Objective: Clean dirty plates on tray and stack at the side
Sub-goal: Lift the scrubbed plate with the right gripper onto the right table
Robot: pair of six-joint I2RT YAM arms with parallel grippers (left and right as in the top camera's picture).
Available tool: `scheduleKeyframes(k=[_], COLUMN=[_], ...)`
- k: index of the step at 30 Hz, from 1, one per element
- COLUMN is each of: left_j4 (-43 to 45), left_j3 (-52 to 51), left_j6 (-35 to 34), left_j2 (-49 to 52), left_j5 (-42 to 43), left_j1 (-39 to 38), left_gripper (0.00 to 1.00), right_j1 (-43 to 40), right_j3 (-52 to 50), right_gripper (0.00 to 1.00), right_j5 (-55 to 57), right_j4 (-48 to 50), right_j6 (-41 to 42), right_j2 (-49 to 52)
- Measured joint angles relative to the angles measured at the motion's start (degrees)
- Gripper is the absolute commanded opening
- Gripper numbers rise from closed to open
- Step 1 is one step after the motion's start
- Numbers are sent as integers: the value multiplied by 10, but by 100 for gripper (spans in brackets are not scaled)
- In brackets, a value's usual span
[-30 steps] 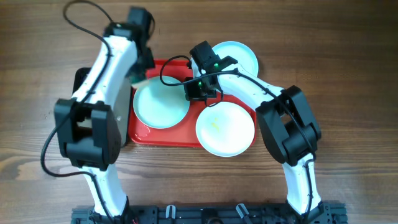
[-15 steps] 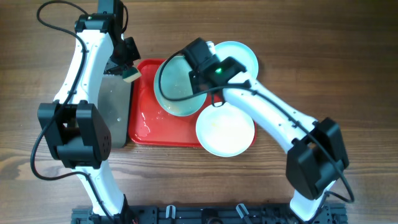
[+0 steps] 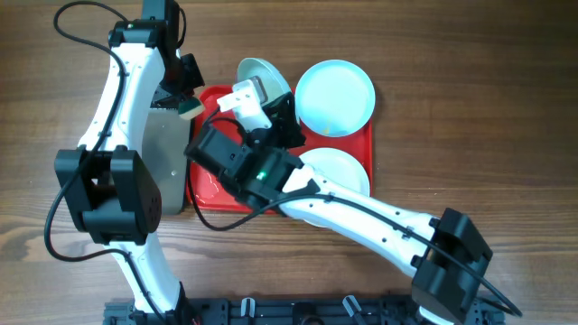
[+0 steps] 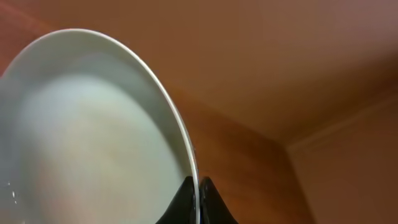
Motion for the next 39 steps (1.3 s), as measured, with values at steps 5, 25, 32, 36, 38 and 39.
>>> scheduleKeyframes(k=[5, 25, 32, 36, 38, 39], left_j4=[0, -3, -11, -11, -11, -11], left_j3=[0, 0, 0, 0, 0, 0], left_j6=[0, 0, 0, 0, 0, 0], left_j2=[0, 0, 0, 0, 0, 0], left_j5=[0, 0, 4, 11, 11, 11], left_j1=[0, 0, 0, -2, -5, -8], left_gripper=[4, 4, 4, 4, 4, 4], right_j1=[3, -133, -418, -582, -664, -684], right_j3=[0, -1, -1, -1, -2, -5], right_gripper=[4, 4, 4, 4, 4, 4], right_j5=[38, -534, -947, -965, -922, -908], right_j4=[44, -64, -82, -123, -144, -149], right_j6=[-57, -21, -22, -22, -22, -22], right_j2=[0, -3, -3, -3, -3, -3])
